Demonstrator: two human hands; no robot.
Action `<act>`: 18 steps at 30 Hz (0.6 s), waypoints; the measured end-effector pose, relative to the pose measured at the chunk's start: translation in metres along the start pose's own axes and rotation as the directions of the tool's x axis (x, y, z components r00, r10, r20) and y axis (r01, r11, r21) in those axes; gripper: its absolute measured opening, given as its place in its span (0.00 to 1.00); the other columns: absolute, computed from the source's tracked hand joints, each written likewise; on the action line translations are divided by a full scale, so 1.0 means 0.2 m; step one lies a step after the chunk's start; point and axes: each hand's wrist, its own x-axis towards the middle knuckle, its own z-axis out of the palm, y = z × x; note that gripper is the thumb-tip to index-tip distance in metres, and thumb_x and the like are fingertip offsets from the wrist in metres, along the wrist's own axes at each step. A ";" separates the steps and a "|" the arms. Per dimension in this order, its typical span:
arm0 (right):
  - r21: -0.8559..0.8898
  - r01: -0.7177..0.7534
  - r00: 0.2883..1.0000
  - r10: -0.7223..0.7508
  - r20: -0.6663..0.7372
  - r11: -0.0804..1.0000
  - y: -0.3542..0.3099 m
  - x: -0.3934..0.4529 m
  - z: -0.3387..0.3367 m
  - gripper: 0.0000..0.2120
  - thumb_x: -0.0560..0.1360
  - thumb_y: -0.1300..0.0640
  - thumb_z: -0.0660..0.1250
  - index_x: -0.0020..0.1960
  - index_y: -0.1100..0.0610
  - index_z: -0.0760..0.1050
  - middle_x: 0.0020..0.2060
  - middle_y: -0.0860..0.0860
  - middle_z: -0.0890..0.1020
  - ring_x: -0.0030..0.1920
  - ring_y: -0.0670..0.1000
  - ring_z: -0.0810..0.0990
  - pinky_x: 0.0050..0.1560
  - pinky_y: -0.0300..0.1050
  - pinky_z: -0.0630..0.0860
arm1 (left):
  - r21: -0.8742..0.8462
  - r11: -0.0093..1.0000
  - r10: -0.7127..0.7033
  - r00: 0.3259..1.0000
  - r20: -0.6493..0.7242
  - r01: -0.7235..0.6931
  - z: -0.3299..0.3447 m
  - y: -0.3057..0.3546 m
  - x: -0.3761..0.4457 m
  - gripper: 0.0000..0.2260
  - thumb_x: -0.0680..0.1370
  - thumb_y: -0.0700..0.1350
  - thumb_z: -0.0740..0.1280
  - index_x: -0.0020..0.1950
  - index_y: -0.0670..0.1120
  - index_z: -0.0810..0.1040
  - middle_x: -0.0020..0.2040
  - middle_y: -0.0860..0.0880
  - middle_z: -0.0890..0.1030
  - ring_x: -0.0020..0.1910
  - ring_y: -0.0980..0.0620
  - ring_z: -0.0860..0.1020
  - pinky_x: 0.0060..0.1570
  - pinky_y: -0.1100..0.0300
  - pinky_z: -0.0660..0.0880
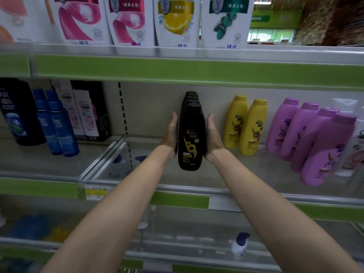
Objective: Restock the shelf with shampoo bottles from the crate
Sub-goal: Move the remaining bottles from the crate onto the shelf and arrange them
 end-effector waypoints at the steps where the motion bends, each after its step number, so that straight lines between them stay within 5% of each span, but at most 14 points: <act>1: -0.003 0.005 1.000 -0.005 -0.024 1.000 0.00 -0.02 0.00 0.34 0.78 0.34 0.42 0.70 0.56 0.68 0.64 0.57 0.76 0.64 0.55 0.75 0.68 0.52 0.68 | 0.013 1.000 0.011 1.000 -0.016 -0.011 0.00 0.00 -0.01 0.30 0.80 0.64 0.44 0.50 0.49 0.81 0.42 0.49 0.85 0.47 0.50 0.80 0.53 0.55 0.74; 8: -0.009 0.054 0.998 -0.054 -0.016 0.998 -0.01 -0.16 0.07 0.30 0.81 0.41 0.42 0.71 0.58 0.67 0.68 0.59 0.72 0.68 0.58 0.71 0.61 0.48 0.68 | -0.039 0.999 0.020 1.000 0.000 -0.020 0.09 -0.01 -0.13 0.29 0.82 0.59 0.44 0.69 0.40 0.70 0.65 0.39 0.75 0.53 0.46 0.78 0.46 0.61 0.72; 11: -0.049 0.069 0.998 -0.068 0.009 0.996 -0.02 -0.20 0.08 0.29 0.82 0.42 0.42 0.72 0.58 0.66 0.68 0.57 0.72 0.67 0.55 0.71 0.58 0.45 0.69 | 0.031 0.999 0.041 0.999 -0.018 -0.041 0.06 0.00 -0.16 0.30 0.81 0.60 0.41 0.69 0.43 0.70 0.61 0.42 0.77 0.56 0.47 0.78 0.45 0.61 0.74; 13: -0.174 0.105 0.993 -0.114 -0.039 0.979 -0.02 -0.22 0.05 0.27 0.82 0.44 0.43 0.73 0.57 0.64 0.67 0.52 0.71 0.66 0.50 0.70 0.56 0.40 0.69 | 0.126 0.990 0.084 0.990 -0.109 -0.070 0.04 0.00 -0.18 0.30 0.80 0.63 0.43 0.68 0.46 0.70 0.60 0.46 0.79 0.54 0.51 0.79 0.47 0.59 0.77; 15: -0.315 0.117 0.974 -0.171 -0.146 0.942 -0.03 -0.22 0.01 0.24 0.83 0.46 0.47 0.74 0.57 0.61 0.72 0.53 0.66 0.70 0.51 0.65 0.61 0.41 0.63 | 0.229 0.972 0.106 0.964 -0.244 -0.048 0.02 -0.02 -0.18 0.35 0.74 0.68 0.48 0.72 0.46 0.66 0.68 0.44 0.74 0.65 0.46 0.74 0.60 0.50 0.74; 18: -0.481 0.079 0.942 -0.223 -0.249 0.873 -0.04 -0.20 -0.08 0.20 0.80 0.54 0.58 0.71 0.59 0.65 0.69 0.57 0.68 0.68 0.55 0.68 0.65 0.46 0.65 | 0.315 0.949 0.145 0.885 -0.442 0.002 0.02 -0.03 -0.22 0.26 0.77 0.57 0.53 0.67 0.42 0.70 0.65 0.41 0.73 0.63 0.41 0.73 0.63 0.49 0.69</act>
